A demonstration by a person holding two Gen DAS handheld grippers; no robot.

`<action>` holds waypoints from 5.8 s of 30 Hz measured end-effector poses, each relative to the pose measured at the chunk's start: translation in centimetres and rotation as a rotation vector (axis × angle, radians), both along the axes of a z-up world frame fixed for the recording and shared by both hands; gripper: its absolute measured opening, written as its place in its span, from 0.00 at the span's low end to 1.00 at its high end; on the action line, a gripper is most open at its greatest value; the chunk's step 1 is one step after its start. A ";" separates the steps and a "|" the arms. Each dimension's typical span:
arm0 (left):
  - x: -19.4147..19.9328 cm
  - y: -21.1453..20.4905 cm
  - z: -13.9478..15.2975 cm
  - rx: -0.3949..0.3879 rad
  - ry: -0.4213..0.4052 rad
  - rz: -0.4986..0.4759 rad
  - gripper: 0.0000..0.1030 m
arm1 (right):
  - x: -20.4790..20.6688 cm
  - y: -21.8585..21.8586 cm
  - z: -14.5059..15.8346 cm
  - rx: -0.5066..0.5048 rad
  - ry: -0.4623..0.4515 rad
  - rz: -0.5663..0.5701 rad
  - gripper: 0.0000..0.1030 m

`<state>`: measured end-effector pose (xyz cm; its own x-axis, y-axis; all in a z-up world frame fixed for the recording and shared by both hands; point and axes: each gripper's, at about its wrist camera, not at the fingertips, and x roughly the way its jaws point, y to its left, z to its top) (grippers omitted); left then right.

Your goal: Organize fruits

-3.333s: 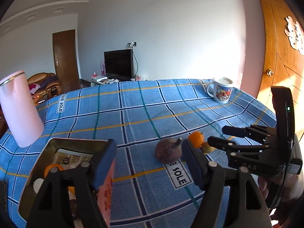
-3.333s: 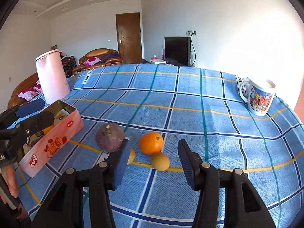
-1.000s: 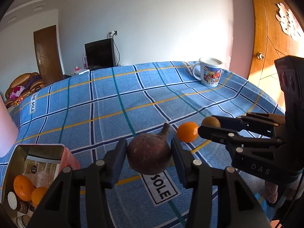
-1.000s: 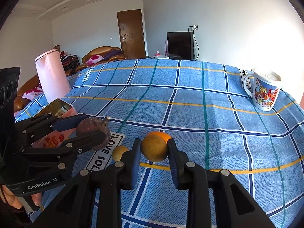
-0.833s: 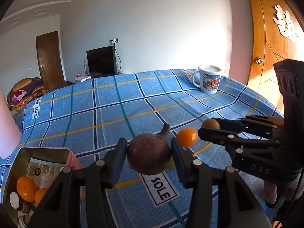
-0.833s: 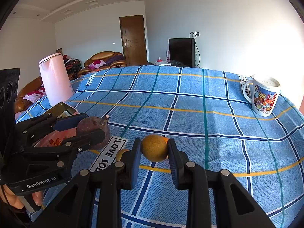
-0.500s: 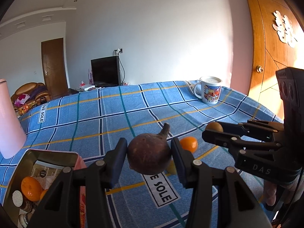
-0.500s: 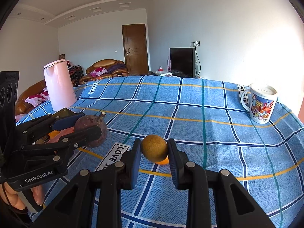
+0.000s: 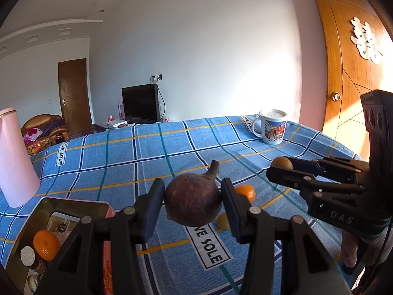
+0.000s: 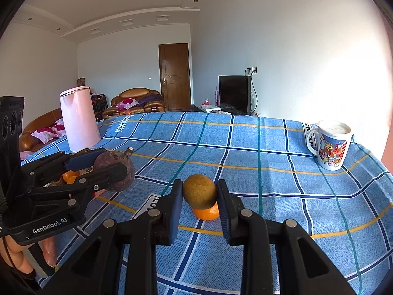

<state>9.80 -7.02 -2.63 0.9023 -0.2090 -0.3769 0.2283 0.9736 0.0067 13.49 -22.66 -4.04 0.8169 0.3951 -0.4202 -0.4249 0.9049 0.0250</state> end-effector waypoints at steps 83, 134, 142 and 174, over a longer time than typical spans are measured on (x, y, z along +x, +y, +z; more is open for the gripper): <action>-5.8 17.3 0.7 -0.057 0.148 0.289 0.51 | -3.6 12.6 2.5 0.084 0.037 0.380 0.28; 3.7 -0.3 -2.5 -0.020 0.333 -0.010 0.72 | 9.1 1.4 -4.8 -0.052 0.433 0.013 0.40; 4.6 -2.7 -3.2 -0.001 0.376 -0.072 0.71 | 7.8 -1.3 -3.5 -0.042 0.329 -0.076 0.40; 5.0 -4.2 -3.1 0.032 0.330 -0.073 0.26 | 5.4 -2.0 -1.7 0.007 0.189 -0.030 0.40</action>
<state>14.77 -11.22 -5.71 0.7136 -0.2520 -0.6537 0.2926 0.9550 -0.0487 18.85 -24.63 -5.71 0.7352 0.3750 -0.5647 -0.3848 0.9167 0.1079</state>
